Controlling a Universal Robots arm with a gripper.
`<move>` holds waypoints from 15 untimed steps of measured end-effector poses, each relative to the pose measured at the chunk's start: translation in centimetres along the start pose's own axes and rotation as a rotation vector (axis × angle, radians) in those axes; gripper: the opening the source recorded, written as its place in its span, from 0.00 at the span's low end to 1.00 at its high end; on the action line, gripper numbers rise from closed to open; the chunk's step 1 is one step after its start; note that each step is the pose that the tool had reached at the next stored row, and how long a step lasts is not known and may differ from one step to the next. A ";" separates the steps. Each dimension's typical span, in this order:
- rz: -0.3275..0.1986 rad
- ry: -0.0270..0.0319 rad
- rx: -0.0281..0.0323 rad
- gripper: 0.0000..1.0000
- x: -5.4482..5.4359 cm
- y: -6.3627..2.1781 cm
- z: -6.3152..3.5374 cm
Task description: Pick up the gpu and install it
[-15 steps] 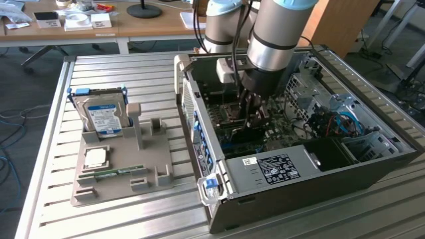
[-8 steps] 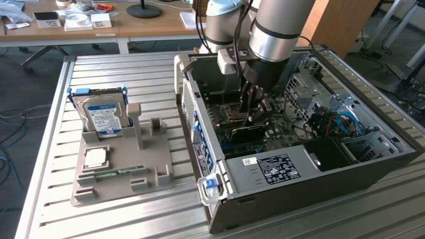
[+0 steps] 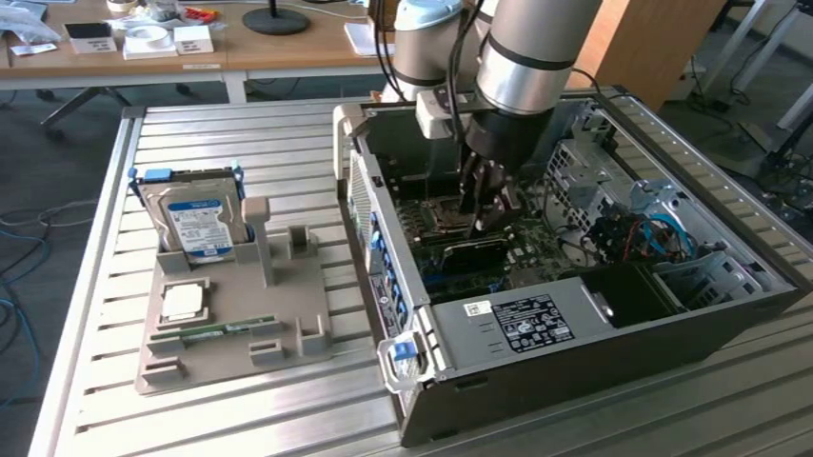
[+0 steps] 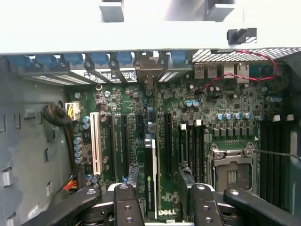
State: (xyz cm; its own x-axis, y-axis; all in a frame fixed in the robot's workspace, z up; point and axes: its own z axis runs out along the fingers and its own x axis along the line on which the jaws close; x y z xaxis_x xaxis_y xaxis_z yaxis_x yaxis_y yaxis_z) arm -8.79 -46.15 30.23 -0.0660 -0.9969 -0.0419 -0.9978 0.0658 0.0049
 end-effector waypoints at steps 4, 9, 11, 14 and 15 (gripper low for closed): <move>0.000 -0.0003 0.0003 0.46 0.0 0.00 -0.09; 0.000 -0.0001 0.0002 0.46 0.0 0.00 -0.10; 0.000 -0.0001 0.0002 0.46 0.0 0.00 -0.10; 0.000 -0.0001 0.0002 0.46 0.0 0.00 -0.10; 0.000 -0.0001 0.0002 0.46 0.0 0.00 -0.10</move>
State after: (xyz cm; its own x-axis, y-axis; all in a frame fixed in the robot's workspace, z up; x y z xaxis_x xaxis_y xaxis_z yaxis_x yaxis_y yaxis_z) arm -8.79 -46.15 30.33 -0.0659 -0.9969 -0.0420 -0.9978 0.0657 0.0047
